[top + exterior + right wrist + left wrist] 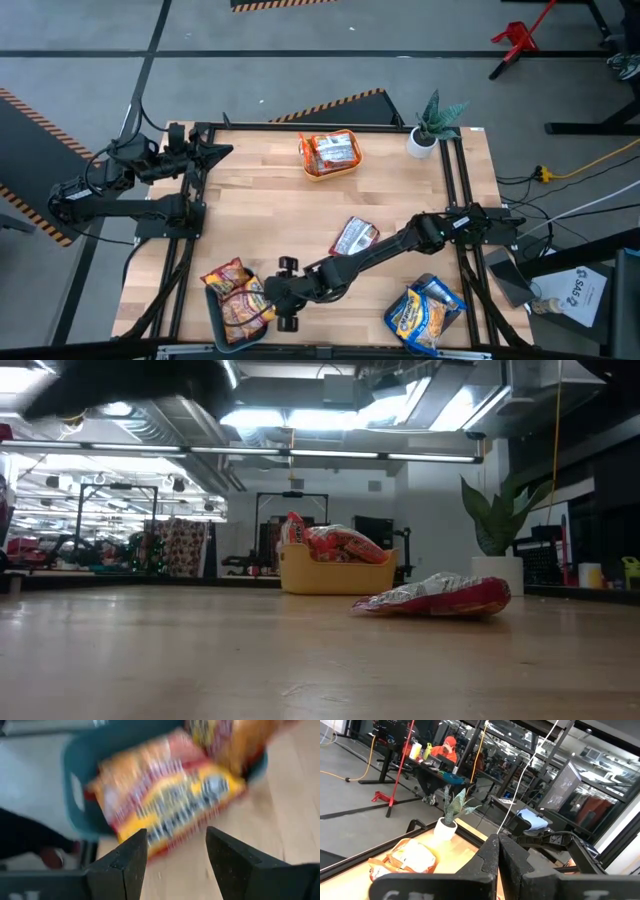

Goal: Sort Maruchan noodles
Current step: Put the red noodle pack into the blue bin

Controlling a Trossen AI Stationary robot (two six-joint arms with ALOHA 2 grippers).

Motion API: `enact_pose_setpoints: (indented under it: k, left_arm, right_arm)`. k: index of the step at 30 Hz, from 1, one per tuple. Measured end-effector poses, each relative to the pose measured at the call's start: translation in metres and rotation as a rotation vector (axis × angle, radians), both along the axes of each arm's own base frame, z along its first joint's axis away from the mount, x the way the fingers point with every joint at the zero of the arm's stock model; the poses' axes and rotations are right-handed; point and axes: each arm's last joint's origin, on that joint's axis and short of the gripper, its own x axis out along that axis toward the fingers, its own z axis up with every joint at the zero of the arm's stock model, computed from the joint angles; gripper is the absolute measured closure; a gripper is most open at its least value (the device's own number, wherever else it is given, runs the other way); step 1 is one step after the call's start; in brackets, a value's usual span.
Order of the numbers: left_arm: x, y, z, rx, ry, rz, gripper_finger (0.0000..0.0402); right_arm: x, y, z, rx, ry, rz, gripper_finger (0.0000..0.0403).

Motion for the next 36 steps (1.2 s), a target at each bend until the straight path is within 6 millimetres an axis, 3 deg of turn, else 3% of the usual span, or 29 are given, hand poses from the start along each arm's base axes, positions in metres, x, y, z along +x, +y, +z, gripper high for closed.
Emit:
enact_pose_setpoints:
  k: [7, 14, 17, 23, 29, 36]
  left_arm:
    - [0.0, 0.0, 0.0, -0.016, -0.006, -0.006, 0.0401]
    - [0.0, 0.0, -0.001, -0.028, 0.001, -0.018, 0.0401]
    - [0.0, 0.0, -0.002, -0.037, 0.014, -0.019, 0.0401]
    - [0.0, -0.001, -0.004, -0.04, 0.025, -0.036, 0.0401]
    - [0.0, -0.001, -0.004, -0.062, 0.017, -0.036, 0.0401]
    - [0.001, -0.001, -0.007, -0.071, 0.052, -0.035, 0.0401]
  right_arm:
    - [0.011, 0.005, -0.015, 0.062, -0.064, -0.034, 0.0214]
    - [-0.013, -0.004, 0.027, -0.065, -0.03, -0.236, 0.0214]
    - [-0.016, 0.0, 0.009, -0.11, 0.024, -0.241, 0.0214]
    - [-0.006, 0.013, -0.034, -0.002, 0.075, -0.245, 0.0214]
    - [0.01, 0.021, -0.021, 0.115, -0.119, -0.161, 0.0215]
    - [0.008, 0.018, -0.026, 0.124, -0.032, -0.046, 0.0249]
